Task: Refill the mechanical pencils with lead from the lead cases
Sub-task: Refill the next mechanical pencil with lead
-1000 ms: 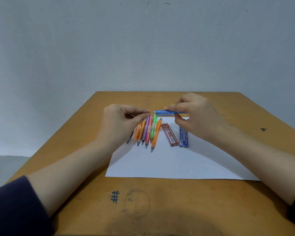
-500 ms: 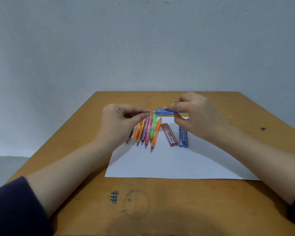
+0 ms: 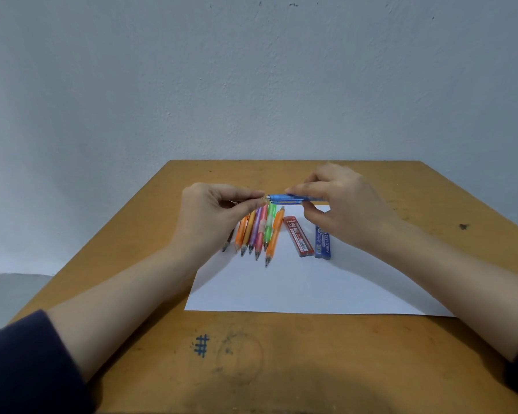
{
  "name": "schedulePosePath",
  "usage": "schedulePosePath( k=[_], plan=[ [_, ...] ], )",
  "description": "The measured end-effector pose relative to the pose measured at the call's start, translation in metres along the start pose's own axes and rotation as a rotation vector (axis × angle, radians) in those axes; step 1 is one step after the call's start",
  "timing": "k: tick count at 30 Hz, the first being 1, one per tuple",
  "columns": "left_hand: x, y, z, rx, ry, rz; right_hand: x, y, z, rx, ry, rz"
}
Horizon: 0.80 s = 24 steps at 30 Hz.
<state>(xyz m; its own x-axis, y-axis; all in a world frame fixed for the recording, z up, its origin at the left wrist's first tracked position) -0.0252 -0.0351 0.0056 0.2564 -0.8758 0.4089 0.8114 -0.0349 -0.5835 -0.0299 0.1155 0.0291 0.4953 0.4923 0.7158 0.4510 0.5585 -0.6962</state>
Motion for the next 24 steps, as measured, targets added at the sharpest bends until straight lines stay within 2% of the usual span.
schedulePosePath(
  k=[6,15,19,24],
  plan=[
    [0.000,0.001,0.002,0.003,0.062,0.013,-0.003,0.002,0.001,-0.047,-0.051,-0.023],
    [0.004,0.001,-0.004,0.115,0.234,0.099,-0.008,0.007,0.022,-0.360,-0.309,-0.086],
    [-0.003,0.005,-0.006,0.192,0.355,0.078,-0.011,0.008,0.020,-0.434,-0.399,-0.097],
    [-0.003,0.009,0.001,0.182,0.461,0.101,-0.014,0.012,0.008,-0.493,-0.577,-0.089]
  ],
)
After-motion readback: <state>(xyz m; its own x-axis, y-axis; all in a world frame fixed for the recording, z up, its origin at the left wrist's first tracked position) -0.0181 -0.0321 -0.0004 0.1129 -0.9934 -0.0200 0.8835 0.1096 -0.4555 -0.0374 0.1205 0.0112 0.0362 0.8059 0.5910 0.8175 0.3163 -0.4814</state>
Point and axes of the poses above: each hand's wrist, its own y-axis away from the middle knuckle, its own x-axis out of the back of the hand, z = x × y, the point moved 10 cm from there along -y, towards the middle knuckle
